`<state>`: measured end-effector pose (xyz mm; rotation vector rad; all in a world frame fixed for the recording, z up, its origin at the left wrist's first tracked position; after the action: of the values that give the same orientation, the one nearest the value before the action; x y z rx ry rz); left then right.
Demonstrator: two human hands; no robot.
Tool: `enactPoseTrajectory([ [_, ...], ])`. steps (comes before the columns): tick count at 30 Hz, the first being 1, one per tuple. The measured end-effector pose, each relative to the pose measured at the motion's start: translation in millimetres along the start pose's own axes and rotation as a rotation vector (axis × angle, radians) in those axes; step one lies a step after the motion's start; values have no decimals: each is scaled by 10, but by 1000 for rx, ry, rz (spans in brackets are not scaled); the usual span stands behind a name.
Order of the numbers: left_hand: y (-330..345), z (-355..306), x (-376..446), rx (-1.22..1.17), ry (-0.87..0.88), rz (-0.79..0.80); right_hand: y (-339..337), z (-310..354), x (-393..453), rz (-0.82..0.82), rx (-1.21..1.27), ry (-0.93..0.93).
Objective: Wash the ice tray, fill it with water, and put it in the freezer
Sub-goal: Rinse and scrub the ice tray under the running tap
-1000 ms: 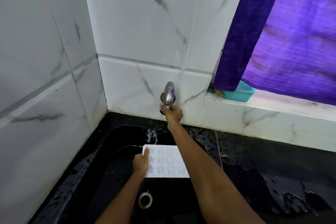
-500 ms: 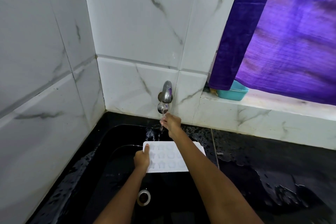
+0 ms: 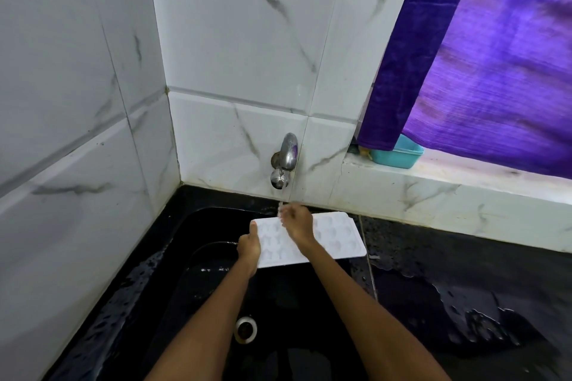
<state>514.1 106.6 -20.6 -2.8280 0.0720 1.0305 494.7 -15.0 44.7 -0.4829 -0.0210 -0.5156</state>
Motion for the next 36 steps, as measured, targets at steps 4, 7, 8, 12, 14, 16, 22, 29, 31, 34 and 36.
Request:
enactPoseTrajectory([
  [4, 176, -12, -53, -6, 1, 91, 32, 35, -122, 207, -443, -207],
  [7, 210, -85, -90, -73, 4, 104, 104, 25, -220, 335, -793, -328],
  [8, 212, -131, -97, -85, 6, 100, 113, 14, -247, 343, -840, -345],
  [12, 246, -320, -135, -73, 53, 77, 82, 91, -217, 306, -867, -312],
  [14, 229, -364, -124, -90, 56, 79, 39, 140, -194, 326, -828, -300],
  [16, 225, -355, -124, -68, 62, 89, -18, 148, -175, 343, -886, -344],
  [22, 233, -283, -169, -9, 79, 93, 35, 46, -290, 378, -870, -302],
  [29, 203, -330, -233, 11, 86, 98, -53, 106, -279, 366, -913, -303],
  [31, 153, -353, -216, 15, 79, 108, -69, 100, -314, 376, -875, -314],
  [34, 139, -315, -235, 60, 88, 105, -111, 159, -265, 383, -1029, -372],
  [36, 158, -284, -258, 65, 83, 109, -80, 170, -284, 424, -1047, -357],
])
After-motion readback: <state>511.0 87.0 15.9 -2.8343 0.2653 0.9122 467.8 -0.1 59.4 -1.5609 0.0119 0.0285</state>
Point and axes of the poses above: each hand's wrist, its own x-axis towards the middle knuckle, its own y-axis out of the palm, z = x × y, the point moved 4 cm from there along x, towards the middle knuckle, and after that the axes turned 11 degrees about -y, right-handed, at the moved point
